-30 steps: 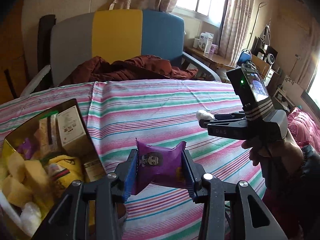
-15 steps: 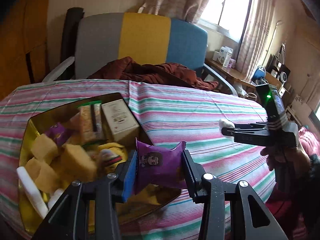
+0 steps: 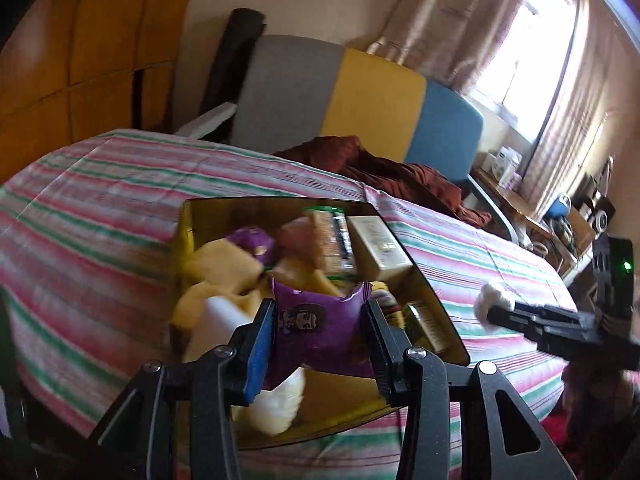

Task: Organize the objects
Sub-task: 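Carry the purple packet and white ball over the gold tray, then lower the packet and white ball into the tray and open both tools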

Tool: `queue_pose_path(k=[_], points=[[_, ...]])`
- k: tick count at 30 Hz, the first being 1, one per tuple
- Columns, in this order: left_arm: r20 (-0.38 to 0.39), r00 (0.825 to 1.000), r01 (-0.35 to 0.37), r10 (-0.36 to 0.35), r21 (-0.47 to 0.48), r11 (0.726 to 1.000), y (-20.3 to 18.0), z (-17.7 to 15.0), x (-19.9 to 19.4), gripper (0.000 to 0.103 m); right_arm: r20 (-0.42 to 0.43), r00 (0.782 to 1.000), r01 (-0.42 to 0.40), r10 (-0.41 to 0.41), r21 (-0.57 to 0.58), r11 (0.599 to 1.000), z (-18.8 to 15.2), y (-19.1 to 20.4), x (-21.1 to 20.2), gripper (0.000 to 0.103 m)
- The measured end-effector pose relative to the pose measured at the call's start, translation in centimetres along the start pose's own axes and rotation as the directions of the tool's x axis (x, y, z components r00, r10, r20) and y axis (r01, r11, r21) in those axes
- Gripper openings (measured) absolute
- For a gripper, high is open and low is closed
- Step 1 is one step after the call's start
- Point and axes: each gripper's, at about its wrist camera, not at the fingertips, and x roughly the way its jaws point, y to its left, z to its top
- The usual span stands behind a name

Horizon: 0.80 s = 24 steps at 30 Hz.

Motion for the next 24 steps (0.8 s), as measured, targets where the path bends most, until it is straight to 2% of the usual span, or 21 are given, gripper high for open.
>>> queue_pose_path(k=[8,17,24], points=[[0.024,0.999,0.033,-0.033,-0.019,0.999,0.8,-0.5,-1.3,0.044,-0.017,0.996,-0.091,0.090,-0.034,0.995,-0.8,4.5,1.7,0.044],[0.024,0.998,0.066,-0.066,-0.036,0.997,0.5,0.7,-0.4,0.044,-0.051,0.994,-0.096,0.094,-0.034,0.995,-1.2,5.3,3.5,0.044],[0.048,0.996,0.077,-0.077,0.000,0.997,-0.6,3.0,1.0,0.044,-0.058,0.995,-0.090,0.087,-0.051,0.995,-0.9,5.8,4.2,0.044]])
